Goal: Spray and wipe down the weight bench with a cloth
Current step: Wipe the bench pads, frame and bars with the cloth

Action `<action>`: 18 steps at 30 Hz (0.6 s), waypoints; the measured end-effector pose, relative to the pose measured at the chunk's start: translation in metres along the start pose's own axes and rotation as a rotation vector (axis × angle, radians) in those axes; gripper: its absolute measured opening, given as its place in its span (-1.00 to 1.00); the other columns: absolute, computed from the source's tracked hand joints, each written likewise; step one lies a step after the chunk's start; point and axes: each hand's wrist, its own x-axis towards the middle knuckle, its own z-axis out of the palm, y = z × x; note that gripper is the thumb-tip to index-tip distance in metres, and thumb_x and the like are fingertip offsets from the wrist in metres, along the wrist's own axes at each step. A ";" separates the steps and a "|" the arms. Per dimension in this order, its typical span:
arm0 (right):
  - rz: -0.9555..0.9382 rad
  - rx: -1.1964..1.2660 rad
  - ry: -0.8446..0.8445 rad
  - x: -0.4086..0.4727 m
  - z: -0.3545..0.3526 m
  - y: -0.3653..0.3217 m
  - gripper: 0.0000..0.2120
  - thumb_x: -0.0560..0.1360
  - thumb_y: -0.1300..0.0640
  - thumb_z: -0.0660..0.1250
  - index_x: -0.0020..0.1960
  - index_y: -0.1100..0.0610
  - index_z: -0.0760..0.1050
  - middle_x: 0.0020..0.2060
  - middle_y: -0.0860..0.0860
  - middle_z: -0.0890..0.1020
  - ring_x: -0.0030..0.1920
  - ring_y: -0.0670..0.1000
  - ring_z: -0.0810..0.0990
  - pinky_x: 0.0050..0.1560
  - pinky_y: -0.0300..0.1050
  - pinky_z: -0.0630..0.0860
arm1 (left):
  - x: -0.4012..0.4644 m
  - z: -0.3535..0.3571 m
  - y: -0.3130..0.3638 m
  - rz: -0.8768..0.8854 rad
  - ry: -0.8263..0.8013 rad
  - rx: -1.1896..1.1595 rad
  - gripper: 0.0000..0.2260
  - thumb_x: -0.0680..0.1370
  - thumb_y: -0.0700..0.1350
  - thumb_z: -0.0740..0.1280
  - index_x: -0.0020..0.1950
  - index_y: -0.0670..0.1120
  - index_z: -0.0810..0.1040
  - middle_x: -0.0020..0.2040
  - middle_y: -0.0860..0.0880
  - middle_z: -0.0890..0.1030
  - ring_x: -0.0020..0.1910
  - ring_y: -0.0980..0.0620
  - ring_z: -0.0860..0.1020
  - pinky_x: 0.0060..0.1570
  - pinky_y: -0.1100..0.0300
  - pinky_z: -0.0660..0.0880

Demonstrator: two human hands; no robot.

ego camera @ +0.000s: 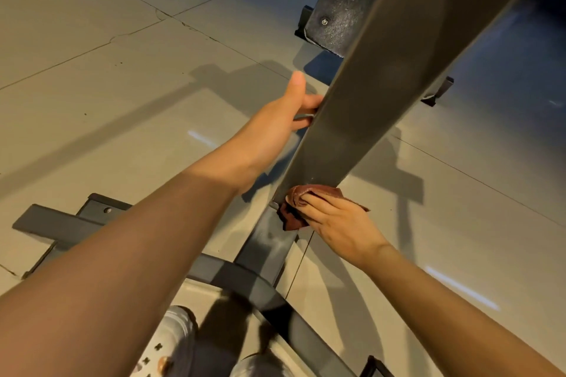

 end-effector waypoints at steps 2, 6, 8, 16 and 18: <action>0.116 0.003 0.220 -0.010 -0.015 0.019 -0.42 0.42 0.22 0.41 0.42 0.16 0.37 0.43 0.05 0.41 0.46 0.06 0.34 0.55 0.01 -0.06 | -0.003 0.002 -0.002 0.014 -0.013 -0.014 -0.54 0.68 0.10 -0.16 0.25 0.10 0.51 0.08 0.29 0.52 -0.04 0.44 0.47 0.00 0.55 0.30; 0.329 -0.057 0.502 -0.021 -0.037 0.050 -0.54 0.59 0.25 0.02 0.47 0.16 0.33 0.48 0.09 0.33 0.44 0.14 0.23 0.52 0.03 -0.14 | -0.005 0.004 -0.002 0.016 -0.033 0.001 -0.59 0.68 0.11 -0.16 0.00 0.20 0.48 -0.10 0.36 0.51 -0.23 0.56 0.47 -0.30 0.68 0.33; 0.391 -0.057 0.543 -0.015 -0.038 0.045 -0.55 0.60 0.26 0.07 0.47 0.15 0.34 0.49 0.09 0.32 0.42 0.16 0.24 0.52 0.04 -0.12 | -0.004 0.003 -0.004 0.016 -0.025 -0.007 -0.59 0.68 0.12 -0.16 0.04 0.18 0.49 -0.10 0.33 0.53 -0.21 0.54 0.50 -0.31 0.65 0.34; 0.072 -0.056 0.004 0.032 0.030 -0.029 -0.25 0.26 0.02 0.56 0.35 0.03 0.29 0.35 -0.07 0.50 0.40 -0.05 0.42 0.44 -0.04 0.03 | 0.000 0.000 -0.002 -0.019 -0.015 0.015 -0.47 0.66 0.15 -0.20 0.42 0.04 0.42 0.37 0.16 0.47 0.22 0.28 0.42 0.22 0.35 0.19; 0.047 -0.101 -0.007 0.024 0.033 -0.033 -0.33 0.47 0.06 0.41 0.46 0.10 0.15 0.49 -0.02 0.30 0.51 -0.02 0.21 0.41 0.02 -0.17 | -0.002 0.002 -0.003 -0.025 -0.020 0.004 -0.48 0.67 0.15 -0.20 0.42 0.06 0.41 0.32 0.20 0.47 0.19 0.33 0.40 0.14 0.45 0.24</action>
